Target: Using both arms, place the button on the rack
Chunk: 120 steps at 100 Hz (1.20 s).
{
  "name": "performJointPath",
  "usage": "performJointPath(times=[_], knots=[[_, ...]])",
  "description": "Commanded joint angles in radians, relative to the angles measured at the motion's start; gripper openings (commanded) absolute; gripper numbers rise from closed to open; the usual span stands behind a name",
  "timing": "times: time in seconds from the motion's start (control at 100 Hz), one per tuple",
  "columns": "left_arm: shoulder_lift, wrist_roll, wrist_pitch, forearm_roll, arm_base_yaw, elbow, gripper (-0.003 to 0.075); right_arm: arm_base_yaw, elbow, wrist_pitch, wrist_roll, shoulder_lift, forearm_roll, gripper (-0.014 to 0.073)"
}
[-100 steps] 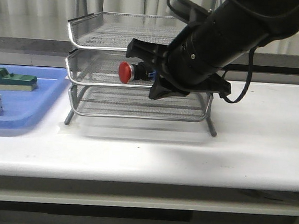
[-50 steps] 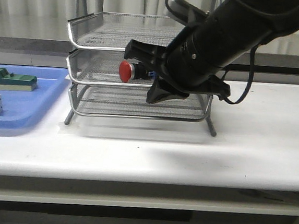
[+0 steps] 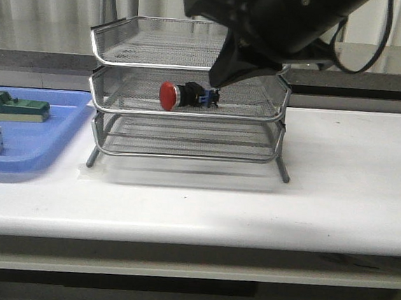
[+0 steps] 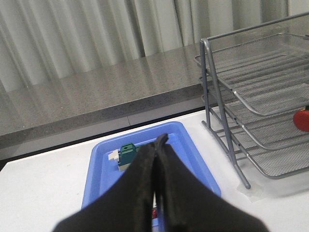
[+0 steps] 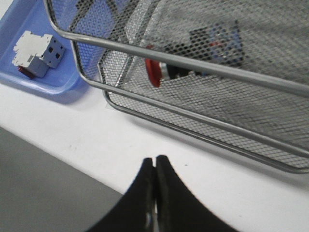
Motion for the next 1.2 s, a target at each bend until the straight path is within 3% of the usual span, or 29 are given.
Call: performJointPath(times=[0.0,0.45,0.88,1.19], knots=[[0.008,-0.008,-0.081,-0.013,0.003,-0.024,-0.0021,-0.045,0.004,-0.027,-0.014,-0.096,-0.016,-0.0060],[0.008,-0.008,-0.081,-0.013,0.003,-0.024,-0.0021,-0.279,0.277,-0.036,-0.014,-0.453,-0.078,-0.0060],[0.008,-0.008,-0.081,-0.013,0.003,-0.024,-0.0021,-0.295,0.488,-0.045,-0.014,-0.846,-0.093,-0.0060],[0.008,-0.008,-0.081,-0.013,0.003,-0.024,-0.0021,-0.295,0.511,0.009,-0.014,-1.012,-0.095,-0.0060]])
